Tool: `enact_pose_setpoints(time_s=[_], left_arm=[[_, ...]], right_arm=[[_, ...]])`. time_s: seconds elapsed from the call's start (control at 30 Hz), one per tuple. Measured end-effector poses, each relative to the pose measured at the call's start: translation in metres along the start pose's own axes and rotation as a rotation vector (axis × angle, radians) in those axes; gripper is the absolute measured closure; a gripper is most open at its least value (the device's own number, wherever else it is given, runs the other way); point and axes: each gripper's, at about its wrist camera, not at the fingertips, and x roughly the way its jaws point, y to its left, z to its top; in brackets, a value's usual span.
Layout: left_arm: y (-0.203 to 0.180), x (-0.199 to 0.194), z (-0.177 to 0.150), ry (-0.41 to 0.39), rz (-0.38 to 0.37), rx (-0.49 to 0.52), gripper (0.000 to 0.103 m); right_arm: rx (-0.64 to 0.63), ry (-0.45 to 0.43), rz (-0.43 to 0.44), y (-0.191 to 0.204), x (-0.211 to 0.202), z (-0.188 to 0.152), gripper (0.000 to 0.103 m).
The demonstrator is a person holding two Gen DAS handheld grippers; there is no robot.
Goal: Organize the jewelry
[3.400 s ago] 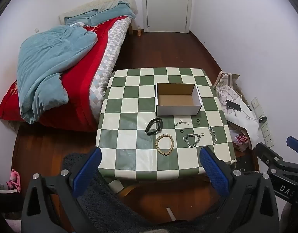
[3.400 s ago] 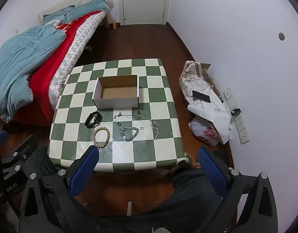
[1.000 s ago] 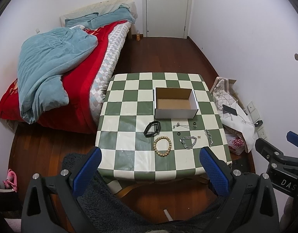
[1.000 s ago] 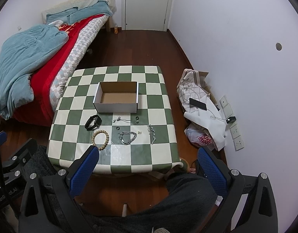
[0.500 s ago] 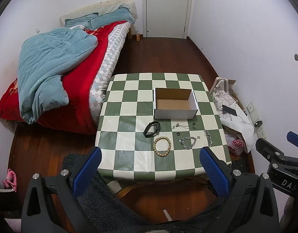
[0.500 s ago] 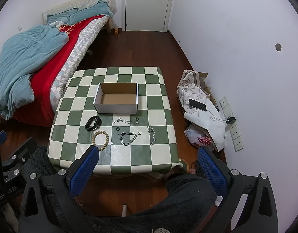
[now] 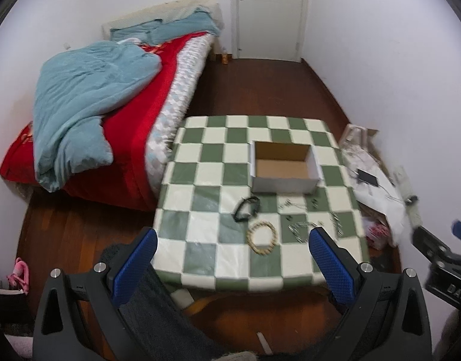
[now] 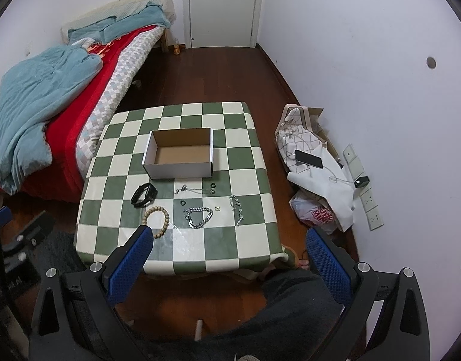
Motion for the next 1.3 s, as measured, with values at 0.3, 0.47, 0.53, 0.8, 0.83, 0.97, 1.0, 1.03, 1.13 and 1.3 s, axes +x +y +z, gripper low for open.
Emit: enact_pose_setpoints(time_s=[0.3, 0.47, 0.53, 0.8, 0.83, 0.97, 1.0, 1.03, 1.13, 1.3], left_arm=[[0.012, 0.093, 0.021, 0.078, 0.144, -0.009, 0.0], [0.01, 0.154, 0.011, 0.184, 0.19, 0.019, 0.0], [0.006, 0.174, 0.004, 0.222, 0.195, 0.041, 0.0], [-0.024, 0.252, -0.028, 0.391, 0.149, 0.145, 0.001], [-0.026, 0.26, -0.032, 0.413, 0.146, 0.15, 0.004], [-0.034, 0.291, -0.044, 0.478, 0.132, 0.16, 0.013], [-0.035, 0.296, -0.046, 0.488, 0.127, 0.159, 0.015], [-0.035, 0.301, -0.049, 0.501, 0.123, 0.159, 0.018], [-0.036, 0.312, -0.054, 0.524, 0.11, 0.161, 0.039], [-0.041, 0.312, -0.057, 0.486, 0.071, 0.169, 0.068]], right_arm=[[0.103, 0.096, -0.026, -0.031, 0.096, 0.011, 0.001], [0.142, 0.177, -0.03, -0.048, 0.161, 0.007, 0.001], [0.159, 0.218, -0.028, -0.053, 0.191, 0.004, 0.002], [0.2, 0.335, -0.015, -0.06, 0.28, -0.016, 0.01], [0.201, 0.347, -0.007, -0.06, 0.288, -0.019, 0.013], [0.205, 0.387, -0.001, -0.052, 0.313, -0.028, 0.016], [0.211, 0.396, 0.008, -0.051, 0.316, -0.03, 0.016], [0.217, 0.404, 0.028, -0.047, 0.32, -0.031, 0.017], [0.209, 0.416, 0.088, -0.026, 0.329, -0.037, 0.019], [0.179, 0.426, 0.122, 0.009, 0.347, -0.043, 0.027]])
